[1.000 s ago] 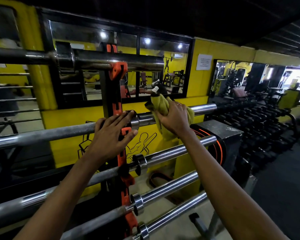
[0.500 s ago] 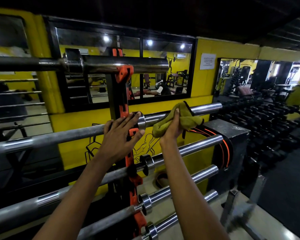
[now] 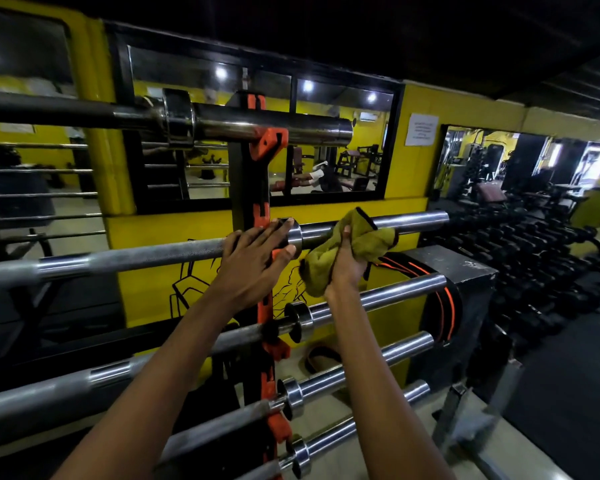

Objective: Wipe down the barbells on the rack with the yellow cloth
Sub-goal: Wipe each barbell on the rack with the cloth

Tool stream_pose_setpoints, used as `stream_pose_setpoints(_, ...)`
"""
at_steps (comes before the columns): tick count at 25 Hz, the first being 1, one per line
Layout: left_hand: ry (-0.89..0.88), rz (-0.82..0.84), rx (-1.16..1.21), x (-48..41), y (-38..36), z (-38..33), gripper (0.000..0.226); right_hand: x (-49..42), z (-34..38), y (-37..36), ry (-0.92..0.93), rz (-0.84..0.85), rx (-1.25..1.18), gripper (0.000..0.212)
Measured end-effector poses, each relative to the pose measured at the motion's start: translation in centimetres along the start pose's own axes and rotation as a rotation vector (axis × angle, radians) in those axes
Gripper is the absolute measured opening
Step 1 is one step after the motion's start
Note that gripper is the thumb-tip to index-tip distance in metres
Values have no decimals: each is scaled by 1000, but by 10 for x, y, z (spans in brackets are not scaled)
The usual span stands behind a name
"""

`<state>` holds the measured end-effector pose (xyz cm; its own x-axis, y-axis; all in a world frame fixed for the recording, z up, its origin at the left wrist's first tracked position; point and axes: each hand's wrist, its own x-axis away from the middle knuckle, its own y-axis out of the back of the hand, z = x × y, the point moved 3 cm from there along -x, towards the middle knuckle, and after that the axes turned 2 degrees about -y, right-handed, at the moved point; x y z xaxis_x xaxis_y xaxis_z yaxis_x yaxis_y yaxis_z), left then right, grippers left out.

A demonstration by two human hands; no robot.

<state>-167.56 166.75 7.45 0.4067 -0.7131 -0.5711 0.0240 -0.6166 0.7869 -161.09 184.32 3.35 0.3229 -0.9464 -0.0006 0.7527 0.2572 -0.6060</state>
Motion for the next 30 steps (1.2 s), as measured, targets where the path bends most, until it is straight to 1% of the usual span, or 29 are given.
stream_pose_setpoints(1, -5, 6, -5, 0, 0, 0, 55, 13, 18, 2, 88, -69, 218, 67)
stream_pose_setpoints(2, -10, 10, 8, 0, 1, 0, 55, 13, 25, 5, 209, -100, 486, 88)
stream_pose_setpoints(3, -15, 12, 34, 2, 3, -1, 55, 19, 34, 5, 275, -104, 743, 101)
stream_pose_setpoints(4, -20, 16, 62, 4, 6, -2, 56, 22, 37, 3, 317, -36, 911, 106)
stream_pose_setpoints(5, -25, 27, 83, 7, 9, -2, 57, 22, 38, -1, 366, 43, 1030, 105)
stream_pose_setpoints(7, -26, 49, 62, 15, 17, 0, 64, 21, 43, -11, 521, 243, 1171, 91)
stream_pose_setpoints(8, -22, 34, 3, 19, 22, 4, 67, 24, 54, -14, 607, 328, 1174, 80)
stream_pose_setpoints(9, -18, -3, -87, 23, 28, 10, 68, 23, 62, -16, 665, 357, 1178, 70)
stream_pose_setpoints(10, -7, -47, -198, 27, 35, 19, 68, 17, 69, -16, 711, 349, 1179, 62)
stream_pose_setpoints(11, 15, -73, -310, 30, 43, 30, 68, 9, 74, -16, 720, 302, 1202, 57)
stream_pose_setpoints(12, 48, -79, -392, 33, 50, 45, 67, -1, 79, -18, 680, 230, 1223, 56)
stream_pose_setpoints(14, 105, -72, -461, 41, 64, 70, 63, -11, 85, -27, 597, 119, 1287, 55)
stream_pose_setpoints(15, 115, -73, -486, 43, 69, 77, 61, -8, 83, -32, 596, 128, 1321, 53)
stream_pose_setpoints(17, 117, -84, -548, 47, 69, 81, 58, 4, 75, -41, 661, 266, 1387, 48)
stream_pose_setpoints(18, 123, -88, -562, 47, 68, 79, 57, 9, 72, -41, 665, 318, 1366, 46)
stream_pose_setpoints(19, 132, -92, -561, 47, 66, 77, 56, 13, 69, -38, 646, 351, 1298, 43)
stream_pose_setpoints(20, 135, -94, -549, 47, 65, 74, 56, 15, 69, -32, 565, 354, 1188, 38)
stream_pose_setpoints(21, 129, -102, -536, 46, 65, 72, 56, 19, 71, -29, 451, 372, 1014, 29)
stream_pose_setpoints(22, 124, -111, -527, 47, 66, 73, 55, 22, 68, -30, 360, 386, 892, 21)
stream_pose_setpoints(23, 122, -123, -527, 47, 67, 73, 55, 28, 64, -33, 316, 426, 812, 17)
stream_pose_setpoints(24, 123, -133, -532, 48, 67, 74, 56, 37, 60, -39, 369, 446, 869, 17)
stream_pose_setpoints(25, 125, -135, -535, 48, 67, 74, 56, 50, 57, -45, 415, 474, 929, 22)
stream_pose_setpoints(26, 121, -121, -533, 47, 66, 72, 58, 54, 53, -46, 476, 452, 981, 31)
stream_pose_setpoints(28, 93, -81, -524, 48, 67, 72, 62, 60, 50, -40, 556, 449, 922, 50)
stream_pose_setpoints(30, 79, -63, -506, 55, 76, 83, 67, 49, 42, -22, 642, 434, 875, 59)
